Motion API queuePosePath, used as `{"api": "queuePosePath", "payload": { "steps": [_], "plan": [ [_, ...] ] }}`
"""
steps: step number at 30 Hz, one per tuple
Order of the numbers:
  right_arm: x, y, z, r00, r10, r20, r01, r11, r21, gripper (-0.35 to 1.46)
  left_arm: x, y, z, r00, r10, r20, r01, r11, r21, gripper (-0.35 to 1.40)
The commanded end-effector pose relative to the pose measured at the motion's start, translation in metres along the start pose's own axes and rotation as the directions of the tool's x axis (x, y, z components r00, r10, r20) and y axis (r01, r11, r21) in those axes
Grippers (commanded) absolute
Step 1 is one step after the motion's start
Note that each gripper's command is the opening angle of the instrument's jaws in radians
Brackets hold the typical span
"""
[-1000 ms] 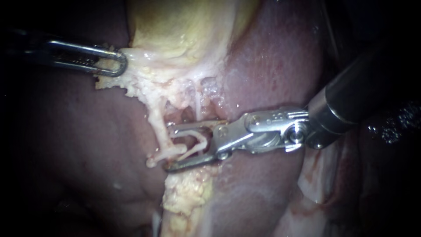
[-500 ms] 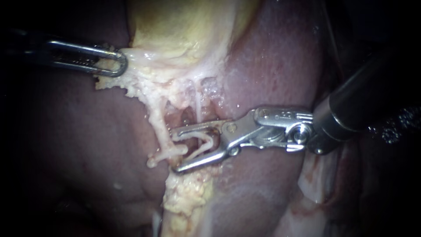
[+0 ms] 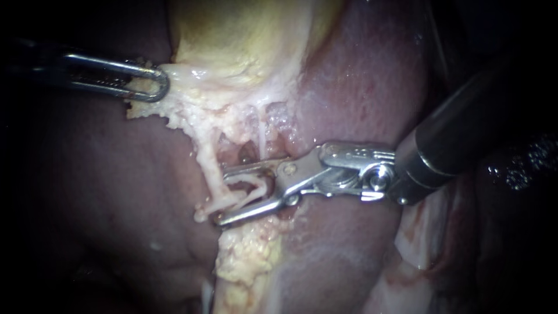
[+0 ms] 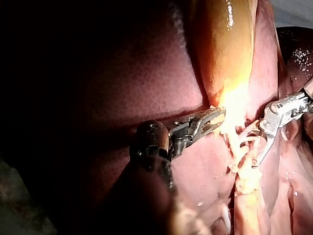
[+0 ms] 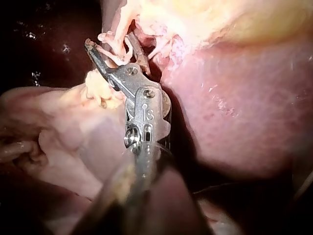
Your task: Clipping second clip left tube
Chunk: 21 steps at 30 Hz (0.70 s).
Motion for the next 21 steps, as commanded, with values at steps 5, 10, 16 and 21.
{"api": "queuePosePath", "payload": {
  "steps": [5,10,16,21],
  "plan": [
    [0.0005,0.0001,0.0014,1.000,0.005,-0.015,-0.004,1.000,0.027,0.46,0.0000,0.0000,0.0001,1.0000,0.000,0.000,0.000,1.000,0.001,-0.35],
    [0.0009,0.0001,0.0029,1.000,0.000,-0.028,0.001,0.999,0.032,0.47,0.0000,0.0000,0.0001,1.0000,0.000,0.000,0.000,1.000,0.001,-0.35],
    [0.0011,-0.0002,0.0036,1.000,0.005,-0.027,-0.004,0.999,0.033,0.47,0.0000,0.0000,0.0001,1.0000,0.000,0.000,0.000,1.000,0.001,-0.35],
    [0.0014,-0.0018,0.0036,1.000,0.010,-0.028,-0.008,0.999,0.046,0.46,0.0000,0.0000,0.0001,1.0000,0.000,0.000,0.000,1.000,0.001,-0.35]
  ]
}}
